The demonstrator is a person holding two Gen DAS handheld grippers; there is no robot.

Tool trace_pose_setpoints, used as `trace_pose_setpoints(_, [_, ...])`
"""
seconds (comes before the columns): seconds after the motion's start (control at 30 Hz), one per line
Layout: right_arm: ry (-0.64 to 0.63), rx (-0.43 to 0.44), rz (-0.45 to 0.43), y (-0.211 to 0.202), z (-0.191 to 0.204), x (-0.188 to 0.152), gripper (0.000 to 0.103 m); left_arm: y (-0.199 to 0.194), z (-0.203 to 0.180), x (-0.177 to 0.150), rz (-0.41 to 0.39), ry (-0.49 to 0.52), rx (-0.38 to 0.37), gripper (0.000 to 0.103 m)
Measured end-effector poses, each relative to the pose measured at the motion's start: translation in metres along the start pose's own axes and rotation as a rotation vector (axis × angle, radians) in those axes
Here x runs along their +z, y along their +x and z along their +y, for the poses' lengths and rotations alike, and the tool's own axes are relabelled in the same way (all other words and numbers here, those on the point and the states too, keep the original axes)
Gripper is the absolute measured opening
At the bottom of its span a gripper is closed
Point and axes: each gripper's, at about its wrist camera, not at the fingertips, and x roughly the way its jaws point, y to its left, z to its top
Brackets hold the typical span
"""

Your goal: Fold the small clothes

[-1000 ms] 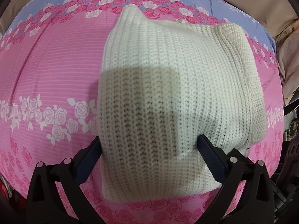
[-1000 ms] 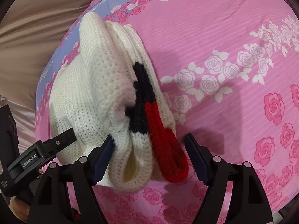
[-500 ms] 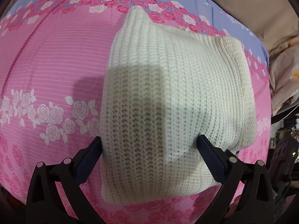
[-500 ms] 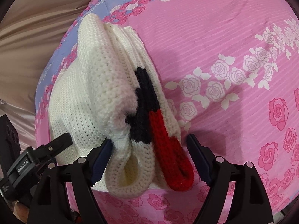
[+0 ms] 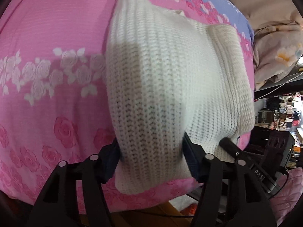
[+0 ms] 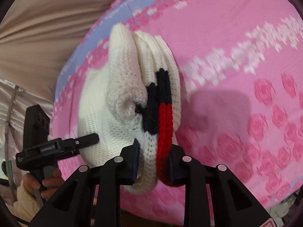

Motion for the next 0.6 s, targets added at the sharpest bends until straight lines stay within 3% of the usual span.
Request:
trace_pose_setpoints(0.03, [0.022, -0.024, 0.013, 0.005, -0.008, -0.003, 0.03, 0.001, 0.001, -0.003, -0.026, -0.006, 0.005, 0.07])
trace_pose_setpoints(0.1, [0.069, -0.033, -0.011, 0.005, -0.016, -0.002, 0.049, 0.001, 0.003, -0.006, -0.057, -0.054, 0.002, 0.075])
trace_pose_setpoints(0.23, [0.072, -0.028, -0.074, 0.004, -0.006, 0.015, 0.061, -0.002, 0.007, 0.007, -0.113, -0.1, 0.011, 0.085])
trace_pose_setpoints(0.37, [0.09, -0.015, -0.044, 0.026, -0.008, 0.031, 0.072, 0.013, 0.011, 0.019, -0.11, -0.114, 0.01, 0.091])
trace_pose_setpoints(0.43, [0.137, 0.032, -0.033, 0.031, -0.013, 0.033, 0.069, 0.019, 0.009, 0.021, -0.09, -0.136, -0.023, 0.09])
trace_pose_setpoints(0.47, [0.148, 0.085, -0.025, 0.031, -0.013, 0.034, 0.05, 0.019, 0.005, 0.022, -0.084, -0.132, -0.033, 0.082])
trace_pose_setpoints(0.5, [0.155, 0.104, -0.023, 0.027, -0.016, 0.032, 0.042, 0.017, 0.001, 0.023, -0.081, -0.117, -0.021, 0.075])
trace_pose_setpoints(0.6, [0.114, 0.157, -0.058, 0.01, -0.002, 0.029, 0.034, 0.004, -0.023, 0.024, -0.085, -0.03, 0.023, 0.053])
